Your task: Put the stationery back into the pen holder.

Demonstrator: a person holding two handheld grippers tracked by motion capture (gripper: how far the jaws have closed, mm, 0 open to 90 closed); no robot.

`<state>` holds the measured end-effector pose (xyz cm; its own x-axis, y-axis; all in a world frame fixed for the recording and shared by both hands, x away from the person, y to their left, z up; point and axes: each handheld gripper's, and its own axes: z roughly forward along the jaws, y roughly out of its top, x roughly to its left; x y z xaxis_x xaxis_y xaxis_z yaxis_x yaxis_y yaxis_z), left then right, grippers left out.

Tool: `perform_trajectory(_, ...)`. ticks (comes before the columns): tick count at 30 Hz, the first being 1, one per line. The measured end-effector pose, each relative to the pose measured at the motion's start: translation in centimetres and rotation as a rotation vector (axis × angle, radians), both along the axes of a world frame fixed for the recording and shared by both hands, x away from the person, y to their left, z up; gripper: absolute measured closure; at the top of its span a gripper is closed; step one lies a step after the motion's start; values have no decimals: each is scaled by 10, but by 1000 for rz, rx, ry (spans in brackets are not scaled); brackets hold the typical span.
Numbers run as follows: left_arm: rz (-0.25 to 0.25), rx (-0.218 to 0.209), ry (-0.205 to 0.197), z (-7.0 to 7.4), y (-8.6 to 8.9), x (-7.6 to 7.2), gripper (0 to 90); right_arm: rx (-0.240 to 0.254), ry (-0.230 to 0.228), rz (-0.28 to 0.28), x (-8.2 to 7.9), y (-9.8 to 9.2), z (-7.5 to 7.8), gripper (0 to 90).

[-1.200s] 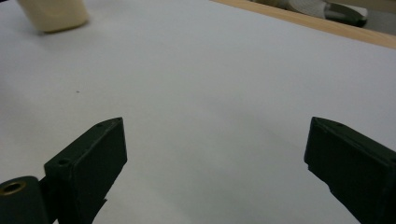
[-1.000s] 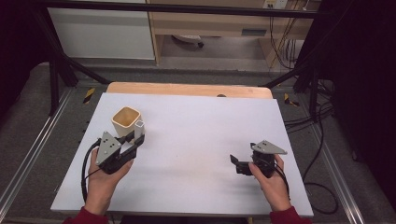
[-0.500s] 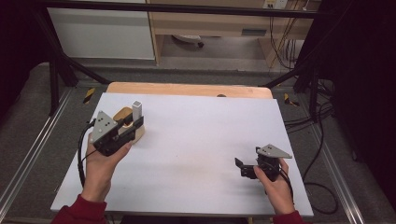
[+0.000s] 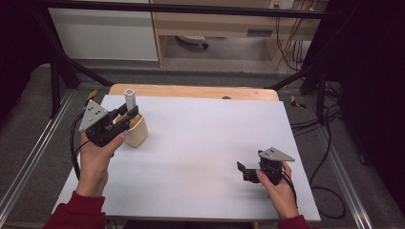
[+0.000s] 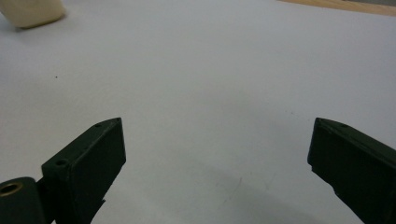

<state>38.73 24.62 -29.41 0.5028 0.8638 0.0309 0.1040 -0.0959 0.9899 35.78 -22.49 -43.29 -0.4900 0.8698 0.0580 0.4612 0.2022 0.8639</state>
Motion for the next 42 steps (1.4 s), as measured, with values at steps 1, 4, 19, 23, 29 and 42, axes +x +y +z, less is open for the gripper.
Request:
perform_trajectory(1,-4,1,3,1,1,2,675,-1,0,1,0,0,0,45)
perform_trajectory(4,14,1,-2,6,5,7,675,-1,-2,5,-1,1,0,45)
perform_trajectory(19,49,48,3,28,13,28,675,2,-1,14,-2,1,0,44)
perform_trajectory(23,55,31,16,27,15,34,675,-2,-3,21,-2,3,0,44)
perform_trajectory(29,65,12,34,25,18,38,675,-5,-4,24,-2,3,1,44)
perform_trajectory(42,81,4,54,20,21,45,675,-2,-5,26,-2,3,1,44)
